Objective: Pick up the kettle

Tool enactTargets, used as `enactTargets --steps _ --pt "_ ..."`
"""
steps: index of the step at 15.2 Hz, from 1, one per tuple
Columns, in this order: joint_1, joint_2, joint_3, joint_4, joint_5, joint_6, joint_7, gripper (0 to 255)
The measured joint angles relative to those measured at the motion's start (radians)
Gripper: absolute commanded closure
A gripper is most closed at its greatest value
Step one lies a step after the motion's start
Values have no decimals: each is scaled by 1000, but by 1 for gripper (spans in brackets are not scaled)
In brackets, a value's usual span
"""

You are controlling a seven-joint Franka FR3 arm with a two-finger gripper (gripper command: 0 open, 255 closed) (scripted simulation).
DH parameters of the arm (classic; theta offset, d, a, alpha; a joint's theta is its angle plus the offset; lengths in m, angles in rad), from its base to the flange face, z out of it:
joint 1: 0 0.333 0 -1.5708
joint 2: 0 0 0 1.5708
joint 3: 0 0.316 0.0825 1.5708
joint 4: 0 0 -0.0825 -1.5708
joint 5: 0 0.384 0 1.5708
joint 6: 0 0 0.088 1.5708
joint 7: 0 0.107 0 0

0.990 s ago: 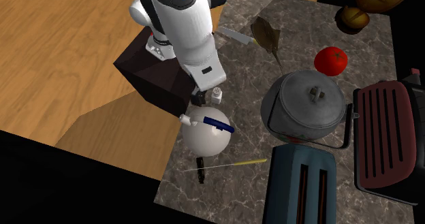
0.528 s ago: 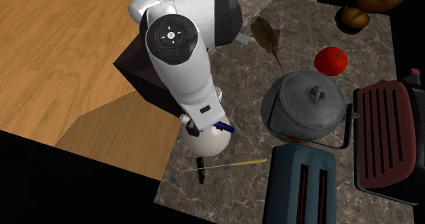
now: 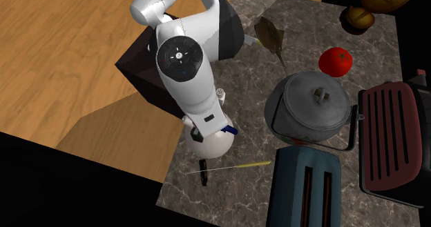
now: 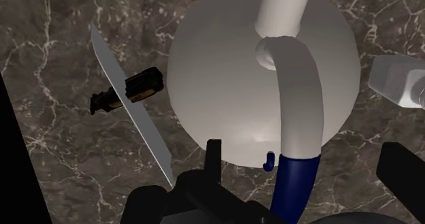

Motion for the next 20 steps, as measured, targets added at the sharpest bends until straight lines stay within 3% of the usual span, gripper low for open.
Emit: enactTargets --steps 11,20 --pt "1 -3 0 -3 -2 0 1 255" --pt "-9 0 -5 115 -4 -115 9 255"
